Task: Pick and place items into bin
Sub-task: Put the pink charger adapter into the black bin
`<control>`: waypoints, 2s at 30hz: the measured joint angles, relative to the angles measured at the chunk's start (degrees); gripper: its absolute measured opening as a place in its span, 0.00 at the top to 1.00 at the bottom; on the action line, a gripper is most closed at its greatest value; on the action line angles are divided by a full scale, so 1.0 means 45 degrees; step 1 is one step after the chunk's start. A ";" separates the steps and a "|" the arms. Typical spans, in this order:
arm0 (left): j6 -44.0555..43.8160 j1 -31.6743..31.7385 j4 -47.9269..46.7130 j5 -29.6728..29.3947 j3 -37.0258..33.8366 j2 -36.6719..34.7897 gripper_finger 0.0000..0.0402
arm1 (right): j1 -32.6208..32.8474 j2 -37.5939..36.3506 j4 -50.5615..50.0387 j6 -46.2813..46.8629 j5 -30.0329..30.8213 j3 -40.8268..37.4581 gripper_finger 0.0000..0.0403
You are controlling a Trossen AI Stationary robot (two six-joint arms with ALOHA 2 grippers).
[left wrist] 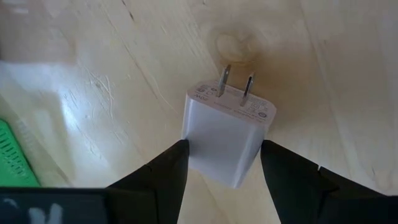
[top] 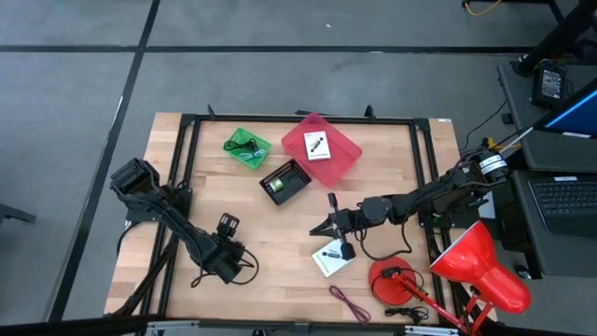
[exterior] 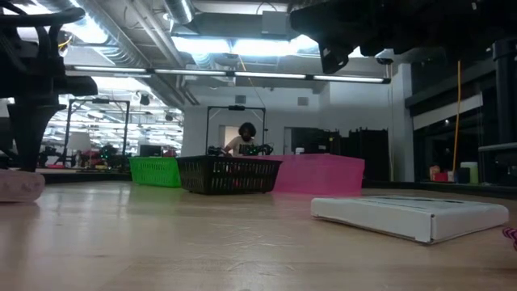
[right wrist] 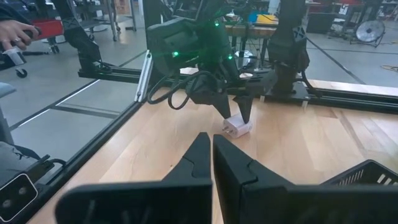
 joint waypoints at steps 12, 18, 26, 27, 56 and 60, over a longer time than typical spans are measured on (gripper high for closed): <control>-0.0306 0.0000 0.0274 0.0069 -0.0139 -0.0003 0.52 | 0.0000 0.0000 0.0000 0.0056 -0.0005 0.0000 1.00; -0.0331 -0.0005 0.0417 -0.0063 -0.0297 -0.0024 0.52 | 0.0000 0.0000 0.0000 0.0070 -0.0009 0.0000 1.00; -0.0551 0.0000 0.0451 -0.0082 -0.0311 -0.0024 0.53 | 0.0000 0.0000 0.0000 0.0075 -0.0008 0.0000 1.00; -0.0644 0.0000 0.0460 -0.0087 -0.0311 -0.0024 0.53 | 0.0000 0.0000 0.0000 0.0075 -0.0010 0.0002 1.00; -0.0896 0.0000 0.0558 -0.0165 -0.0117 -0.0277 0.70 | -0.0004 0.0000 0.0000 0.0085 -0.0010 0.0000 1.00; -0.1439 -0.0024 0.0670 -0.0578 -0.0121 -0.0274 0.71 | -0.0005 0.0000 0.0000 0.0085 -0.0015 0.0000 1.00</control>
